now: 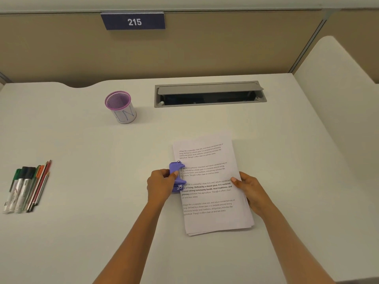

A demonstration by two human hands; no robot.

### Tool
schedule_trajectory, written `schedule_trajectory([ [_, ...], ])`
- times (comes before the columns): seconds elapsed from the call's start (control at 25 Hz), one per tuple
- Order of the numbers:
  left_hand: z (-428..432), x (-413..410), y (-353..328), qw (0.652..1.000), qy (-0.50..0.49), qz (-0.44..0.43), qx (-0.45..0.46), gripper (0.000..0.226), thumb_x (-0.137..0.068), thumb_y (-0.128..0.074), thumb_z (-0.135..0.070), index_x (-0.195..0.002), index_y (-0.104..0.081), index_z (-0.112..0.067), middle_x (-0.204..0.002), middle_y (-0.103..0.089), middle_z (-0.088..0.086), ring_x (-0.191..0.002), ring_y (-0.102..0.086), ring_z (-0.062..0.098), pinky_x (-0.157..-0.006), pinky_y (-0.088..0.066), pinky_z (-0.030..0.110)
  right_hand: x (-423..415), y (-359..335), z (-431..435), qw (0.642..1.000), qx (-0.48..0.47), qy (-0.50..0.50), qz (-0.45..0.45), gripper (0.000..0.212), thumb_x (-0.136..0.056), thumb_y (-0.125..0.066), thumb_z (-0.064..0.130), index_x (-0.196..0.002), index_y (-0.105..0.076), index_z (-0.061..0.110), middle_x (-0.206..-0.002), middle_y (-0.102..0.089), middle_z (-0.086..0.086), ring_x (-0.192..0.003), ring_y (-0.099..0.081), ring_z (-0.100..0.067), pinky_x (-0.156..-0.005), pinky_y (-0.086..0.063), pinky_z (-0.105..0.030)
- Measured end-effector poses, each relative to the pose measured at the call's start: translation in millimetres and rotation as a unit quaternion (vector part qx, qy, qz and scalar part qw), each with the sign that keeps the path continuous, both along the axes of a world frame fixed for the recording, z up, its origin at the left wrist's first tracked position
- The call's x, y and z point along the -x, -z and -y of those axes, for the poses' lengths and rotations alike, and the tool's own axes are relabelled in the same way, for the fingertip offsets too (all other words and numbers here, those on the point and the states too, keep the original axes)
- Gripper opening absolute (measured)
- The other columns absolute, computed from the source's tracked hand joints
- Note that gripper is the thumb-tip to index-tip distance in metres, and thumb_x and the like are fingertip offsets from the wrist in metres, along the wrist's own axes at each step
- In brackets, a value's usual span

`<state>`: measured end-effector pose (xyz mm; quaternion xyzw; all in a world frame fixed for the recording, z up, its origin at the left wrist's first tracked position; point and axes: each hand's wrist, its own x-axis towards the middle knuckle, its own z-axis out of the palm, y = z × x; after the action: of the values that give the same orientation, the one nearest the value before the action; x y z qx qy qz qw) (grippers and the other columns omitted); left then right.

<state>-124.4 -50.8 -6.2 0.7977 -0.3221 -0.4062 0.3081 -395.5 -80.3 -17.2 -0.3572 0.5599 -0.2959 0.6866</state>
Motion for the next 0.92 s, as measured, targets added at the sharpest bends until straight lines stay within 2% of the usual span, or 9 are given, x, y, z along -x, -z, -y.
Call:
schedule_trajectory([
  [0.28, 3.7, 3.4, -2.8, 1.000, 0.015, 0.026, -0.002, 0.015, -0.089, -0.063, -0.033, -0.082, -0.068, -0.021, -0.074, -0.066, -0.005, -0.061, -0.057, 0.010, -0.054, -0.040, 0.020, -1.5, 2.1, -4.2, 1.000, -0.006, 0.030, -0.001, 0.031, -0.091, -0.064, 0.009, -0.121, -0.066, 0.010, -0.116, -0.072, -0.014, -0.108, -0.068, -0.035, -0.097, -0.051, -0.052],
  [0.44, 5.5, 5.2, -1.6, 0.998, 0.025, 0.052, -0.008, 0.027, -0.089, -0.063, -0.030, -0.067, -0.062, -0.015, -0.058, -0.056, -0.004, -0.053, -0.051, 0.015, -0.050, -0.036, 0.021, -1.8, 4.5, -11.9, 0.999, -0.012, 0.048, 0.003, 0.028, -0.090, -0.065, 0.011, -0.117, -0.068, 0.013, -0.115, -0.073, -0.013, -0.105, -0.069, -0.034, -0.095, -0.053, -0.051],
  [0.48, 5.8, 5.7, -1.1, 0.998, 0.028, 0.061, -0.012, 0.026, -0.089, -0.063, -0.029, -0.068, -0.063, -0.014, -0.060, -0.057, -0.003, -0.054, -0.051, 0.016, -0.050, -0.036, 0.022, -2.6, 5.9, -14.6, 0.998, -0.016, 0.056, 0.005, 0.028, -0.089, -0.065, 0.010, -0.117, -0.068, 0.013, -0.115, -0.073, -0.013, -0.105, -0.069, -0.034, -0.094, -0.053, -0.051],
  [0.64, 8.0, 7.3, -0.4, 0.996, 0.029, 0.085, -0.013, 0.016, -0.089, -0.063, -0.027, -0.091, -0.071, -0.013, -0.080, -0.062, -0.003, -0.066, -0.057, 0.018, -0.060, -0.039, 0.024, -8.9, 11.9, -29.3, 0.995, -0.025, 0.098, 0.016, 0.027, -0.089, -0.066, 0.009, -0.115, -0.069, 0.012, -0.111, -0.074, -0.012, -0.103, -0.070, -0.035, -0.091, -0.055, -0.052],
  [0.76, 9.4, 7.4, 0.0, 0.994, 0.038, 0.104, -0.014, 0.018, -0.088, -0.063, -0.026, -0.092, -0.071, -0.011, -0.081, -0.064, -0.002, -0.060, -0.054, 0.014, -0.053, -0.036, 0.022, -12.3, 14.8, -39.0, 0.993, -0.028, 0.116, 0.019, 0.026, -0.090, -0.065, 0.009, -0.115, -0.069, 0.013, -0.111, -0.074, -0.011, -0.104, -0.070, -0.033, -0.093, -0.054, -0.052],
  [0.92, 11.0, 6.3, 1.0, 0.993, 0.044, 0.104, -0.018, 0.020, -0.088, -0.064, -0.027, -0.096, -0.072, -0.011, -0.090, -0.070, 0.002, -0.063, -0.054, 0.015, -0.055, -0.035, 0.022, -17.6, 13.9, -44.2, 0.993, -0.013, 0.117, -0.014, 0.028, -0.093, -0.062, 0.011, -0.120, -0.064, 0.012, -0.113, -0.074, -0.010, -0.105, -0.069, -0.030, -0.096, -0.052, -0.052],
])
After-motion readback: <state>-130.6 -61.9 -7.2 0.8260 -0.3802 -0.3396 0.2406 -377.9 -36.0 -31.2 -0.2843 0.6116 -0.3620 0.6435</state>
